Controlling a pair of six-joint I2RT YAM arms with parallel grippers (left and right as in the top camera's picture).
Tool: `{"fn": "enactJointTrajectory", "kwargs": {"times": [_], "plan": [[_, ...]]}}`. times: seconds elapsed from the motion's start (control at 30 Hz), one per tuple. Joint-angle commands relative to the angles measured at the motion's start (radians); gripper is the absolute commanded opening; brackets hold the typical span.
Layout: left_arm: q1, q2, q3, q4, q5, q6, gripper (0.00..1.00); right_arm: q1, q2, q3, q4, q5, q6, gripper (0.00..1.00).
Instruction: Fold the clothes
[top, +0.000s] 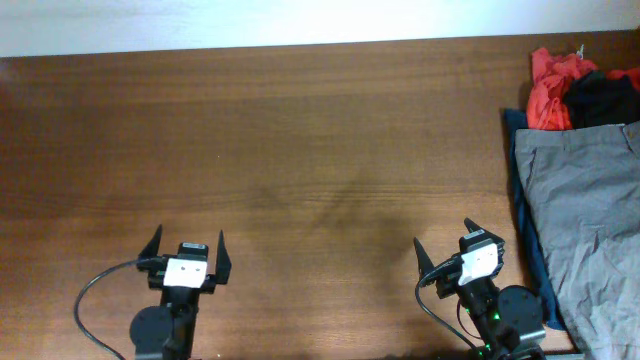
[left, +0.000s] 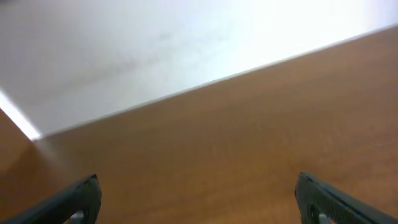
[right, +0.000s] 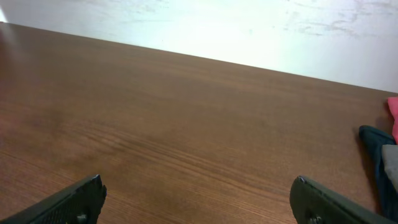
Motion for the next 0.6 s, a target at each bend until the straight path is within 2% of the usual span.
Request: {"fn": "enactJointTrajectory", "kwargs": {"times": [0.0, 0.1, 0.3, 0.43, 0.57], "plan": [[0.006, 0.002, -0.004, 0.003, -0.019, -0.006, 0.99, 0.007, -0.007, -0.007, 0.013, -0.002, 0.012, 0.99], [0.006, 0.002, -0.004, -0.059, -0.023, -0.006, 0.99, 0.007, -0.007, -0.007, 0.010, -0.003, 0.012, 0.99], [0.006, 0.003, -0.004, -0.054, -0.005, -0.007, 0.99, 0.007, -0.006, -0.007, 0.012, -0.005, 0.012, 0.99], [0.006, 0.003, -0.004, -0.003, 0.208, -0.008, 0.99, 0.007, -0.006, -0.003, 0.039, -0.104, 0.020, 0.99], [0.006, 0.004, 0.073, 0.023, 0.245, -0.194, 0.99, 0.007, -0.006, 0.063, 0.127, -0.179, 0.174, 0.99]]}}
